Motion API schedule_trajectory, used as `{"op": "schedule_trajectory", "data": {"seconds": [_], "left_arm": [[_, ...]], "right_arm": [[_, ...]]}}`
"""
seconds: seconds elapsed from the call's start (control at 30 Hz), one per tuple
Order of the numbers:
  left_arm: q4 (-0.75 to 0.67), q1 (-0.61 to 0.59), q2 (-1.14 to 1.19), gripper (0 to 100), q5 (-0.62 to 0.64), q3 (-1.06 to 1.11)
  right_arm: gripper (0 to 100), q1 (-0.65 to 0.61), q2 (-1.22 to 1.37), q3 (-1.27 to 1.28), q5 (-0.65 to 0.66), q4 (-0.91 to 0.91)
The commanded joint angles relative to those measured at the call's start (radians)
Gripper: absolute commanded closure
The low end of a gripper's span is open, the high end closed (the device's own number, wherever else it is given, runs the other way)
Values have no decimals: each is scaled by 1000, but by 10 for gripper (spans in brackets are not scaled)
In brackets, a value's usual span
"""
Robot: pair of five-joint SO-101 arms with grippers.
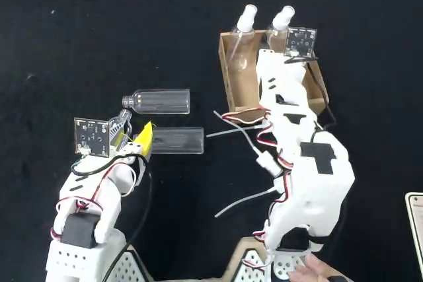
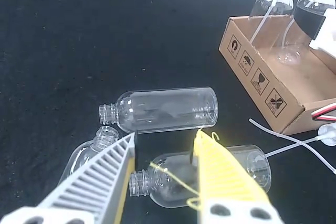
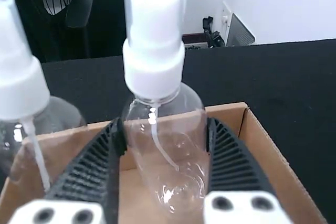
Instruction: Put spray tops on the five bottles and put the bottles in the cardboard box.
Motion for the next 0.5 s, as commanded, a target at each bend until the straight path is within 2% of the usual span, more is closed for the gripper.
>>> {"op": "schedule_trajectory", "data": {"seconds": [0.0,0.17,0.47], "left_arm": [[-26,-8,3,823,-9,-13],[-26,-8,3,823,-9,-13],[-26,-5,3,823,-9,-4]], "right_arm": [[874,-18,-1,-53,-5,-8],[766,-20,7,-48,-5,-6],[765,-20,25,-54,-5,-14]]}}
